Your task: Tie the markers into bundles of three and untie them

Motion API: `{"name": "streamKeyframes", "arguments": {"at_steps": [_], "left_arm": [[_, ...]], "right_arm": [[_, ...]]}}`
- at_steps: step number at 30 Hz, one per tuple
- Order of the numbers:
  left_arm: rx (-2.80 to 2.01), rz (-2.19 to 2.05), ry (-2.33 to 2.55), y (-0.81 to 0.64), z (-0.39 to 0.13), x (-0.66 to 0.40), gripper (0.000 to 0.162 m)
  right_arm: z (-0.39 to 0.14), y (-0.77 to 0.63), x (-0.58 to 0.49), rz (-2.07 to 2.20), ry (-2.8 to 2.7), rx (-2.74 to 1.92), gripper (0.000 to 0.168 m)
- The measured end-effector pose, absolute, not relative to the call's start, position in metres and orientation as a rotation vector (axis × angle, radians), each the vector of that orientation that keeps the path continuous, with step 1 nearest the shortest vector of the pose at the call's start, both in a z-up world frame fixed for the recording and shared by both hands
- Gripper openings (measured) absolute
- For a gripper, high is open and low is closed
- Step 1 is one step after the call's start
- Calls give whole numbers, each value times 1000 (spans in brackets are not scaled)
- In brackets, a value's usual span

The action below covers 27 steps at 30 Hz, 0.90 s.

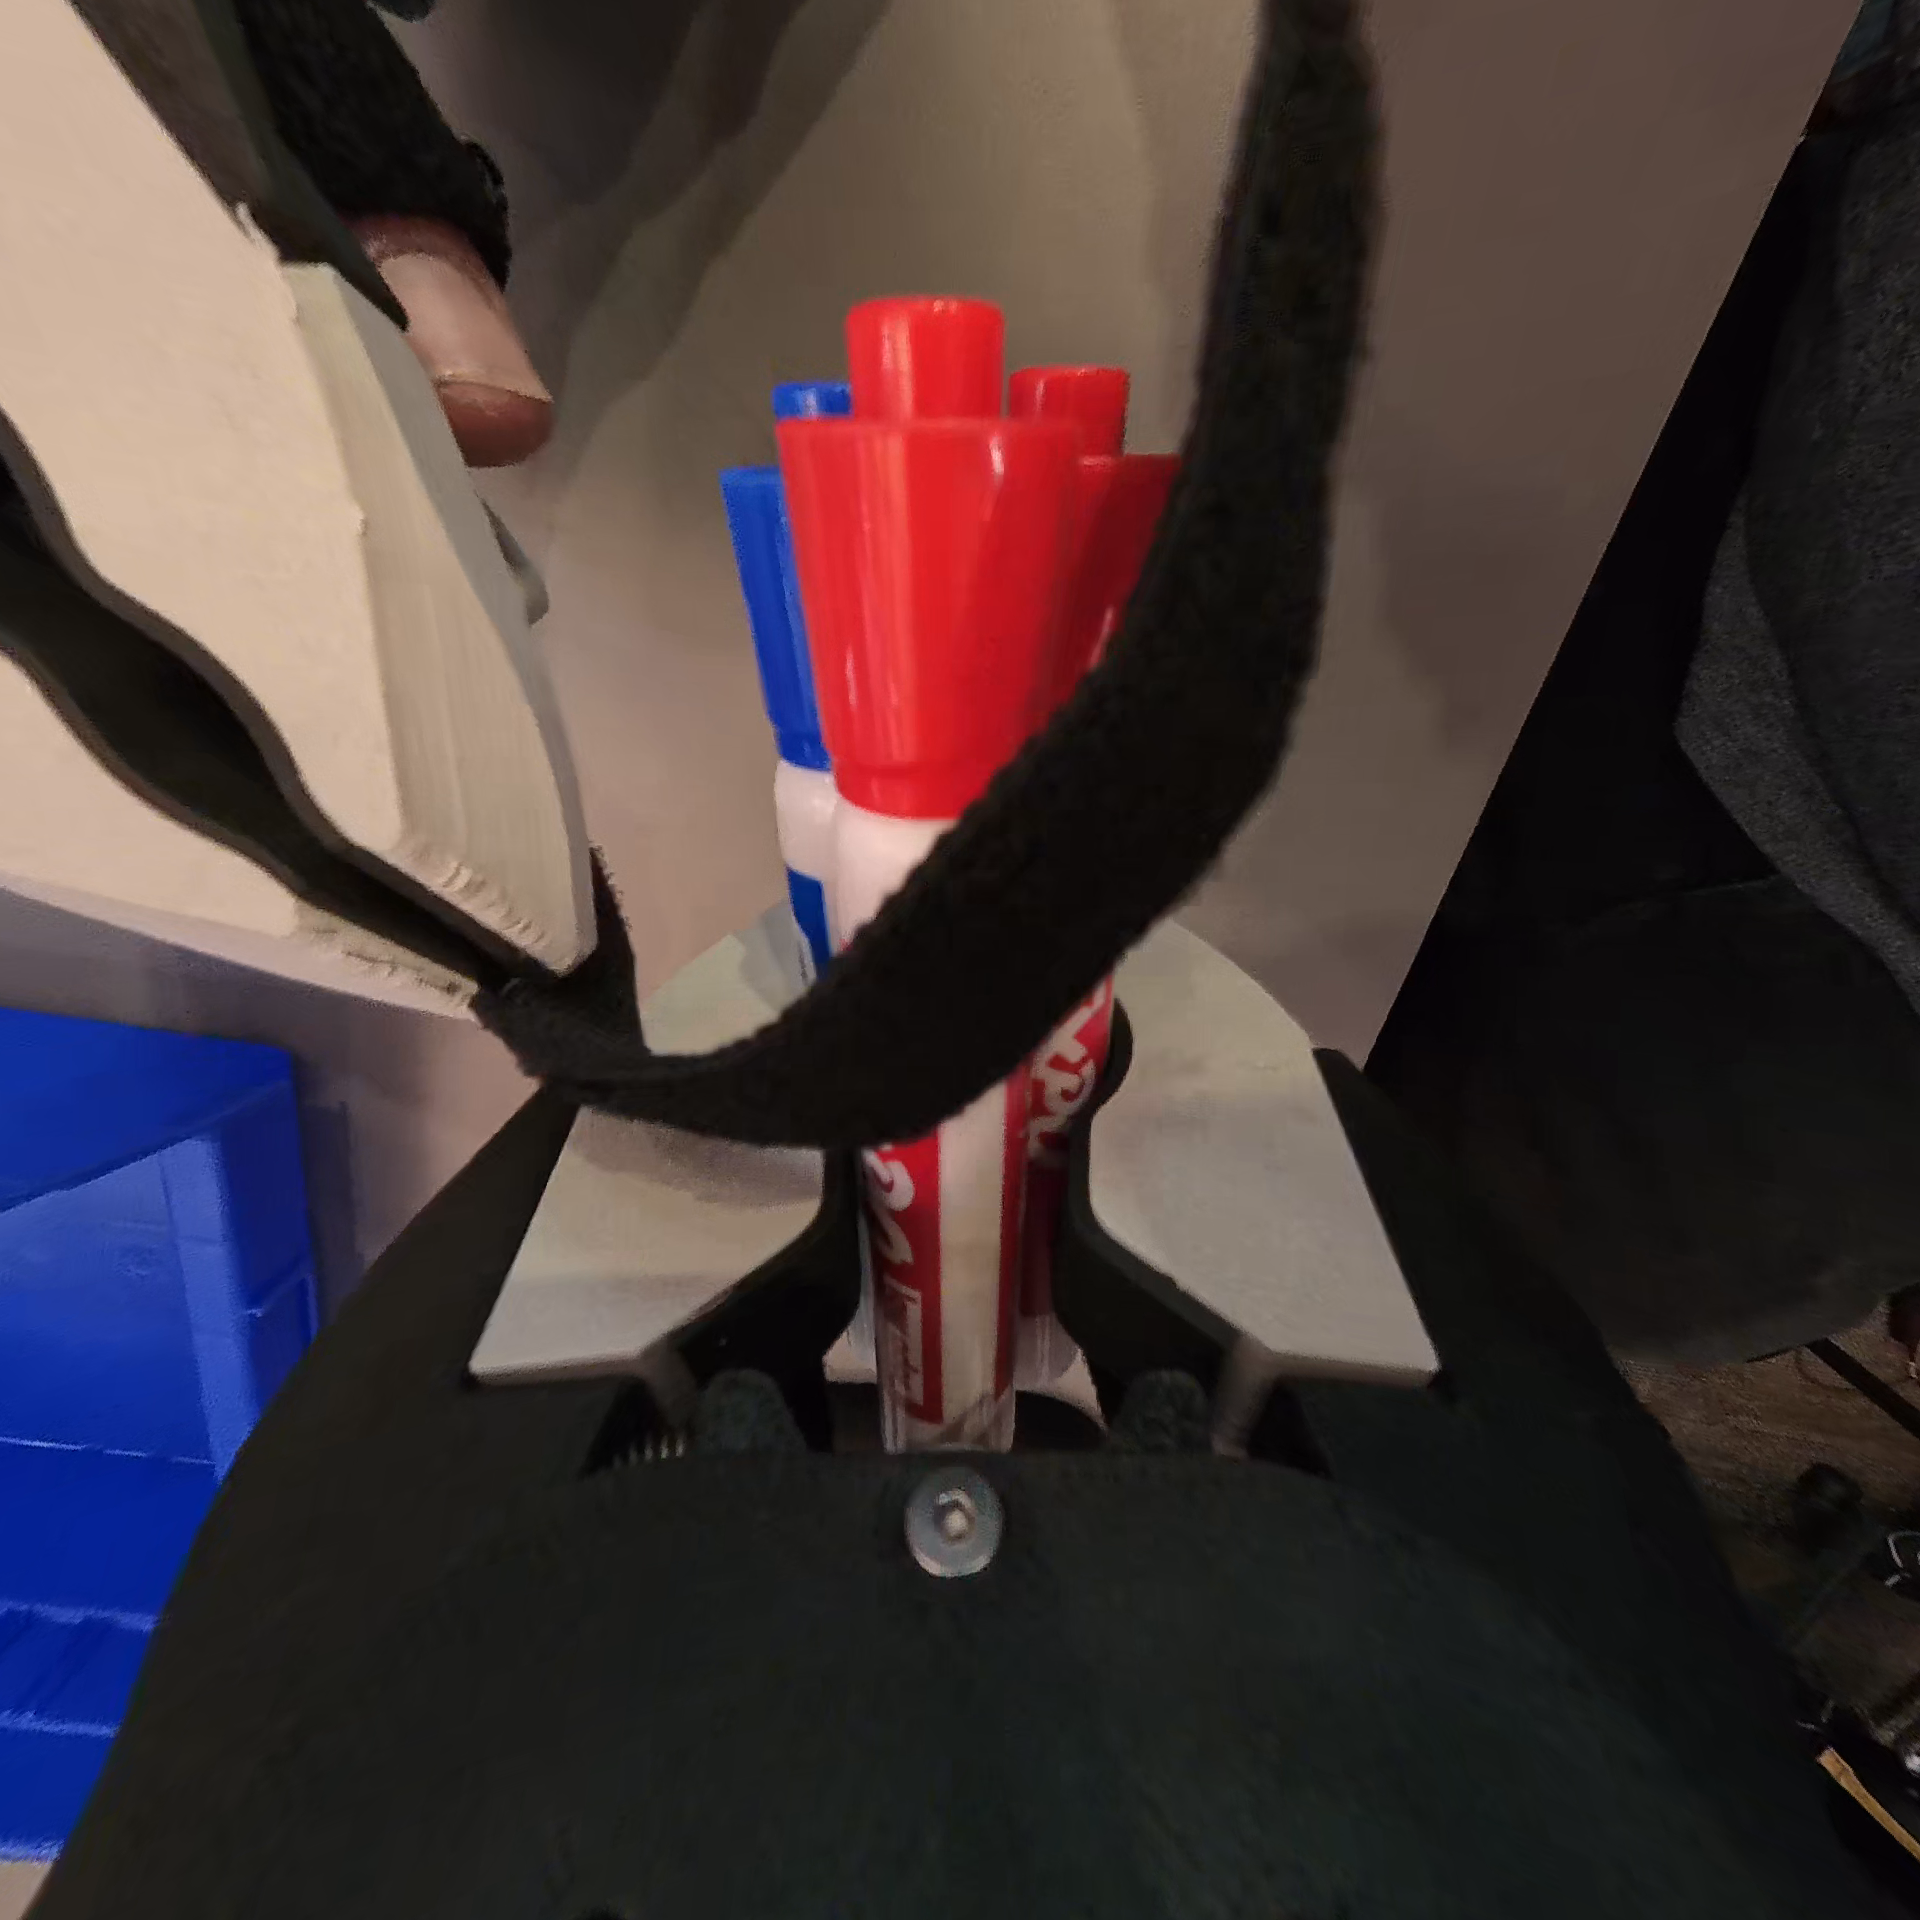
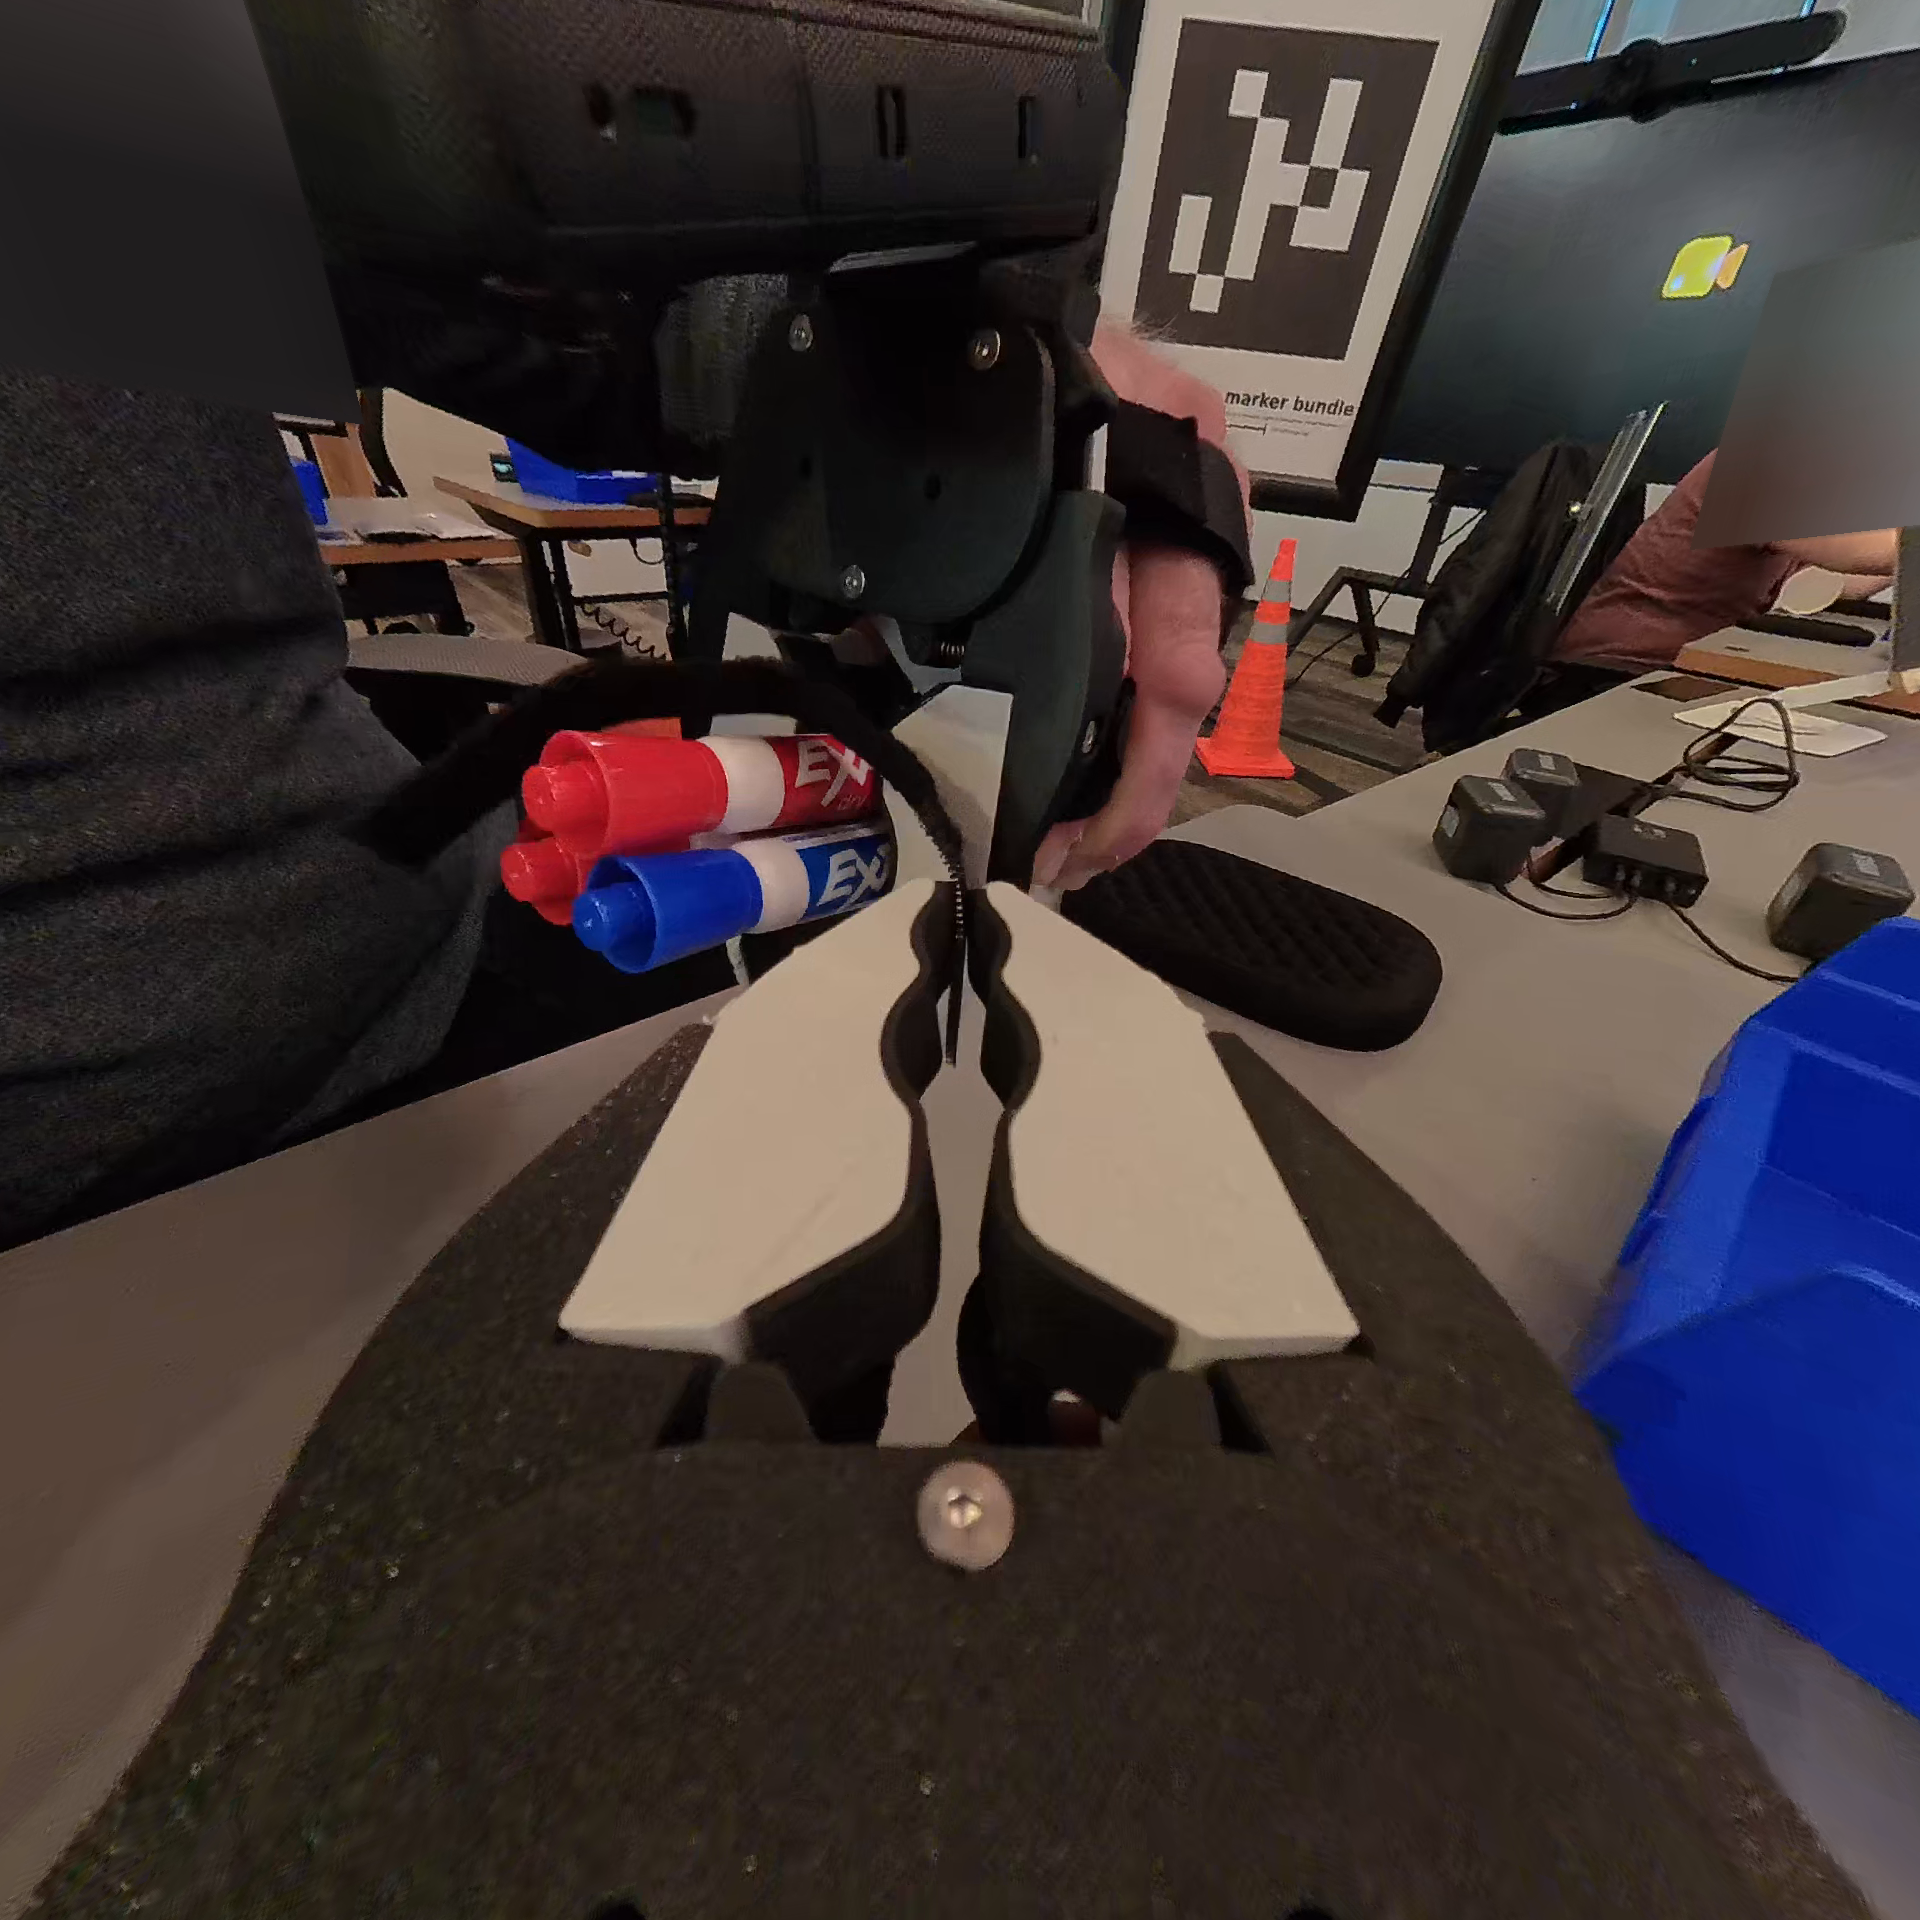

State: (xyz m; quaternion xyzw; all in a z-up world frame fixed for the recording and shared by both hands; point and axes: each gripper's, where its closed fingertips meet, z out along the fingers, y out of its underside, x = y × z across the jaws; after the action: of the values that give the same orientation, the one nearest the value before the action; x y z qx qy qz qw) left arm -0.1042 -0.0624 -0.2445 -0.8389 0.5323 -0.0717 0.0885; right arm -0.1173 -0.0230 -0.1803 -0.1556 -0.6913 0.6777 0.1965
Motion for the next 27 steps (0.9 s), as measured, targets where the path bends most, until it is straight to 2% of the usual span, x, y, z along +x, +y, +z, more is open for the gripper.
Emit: {"name": "streamKeyframes", "arguments": {"at_steps": [1, 19, 27], "left_arm": [[-2496, -217, 1578, -62, -244, -104, 42], [-2541, -200, 1552, -57, -232, -110, 43], [-2536, -196, 1558, -55, -230, -110, 43]], "right_arm": [[-180, -23, -117, 1901, -1932, -438, 2], [-178, -22, -115, 1900, -1852, -486, 8], [-178, -19, -113, 1928, -1843, -504, 20]]}}
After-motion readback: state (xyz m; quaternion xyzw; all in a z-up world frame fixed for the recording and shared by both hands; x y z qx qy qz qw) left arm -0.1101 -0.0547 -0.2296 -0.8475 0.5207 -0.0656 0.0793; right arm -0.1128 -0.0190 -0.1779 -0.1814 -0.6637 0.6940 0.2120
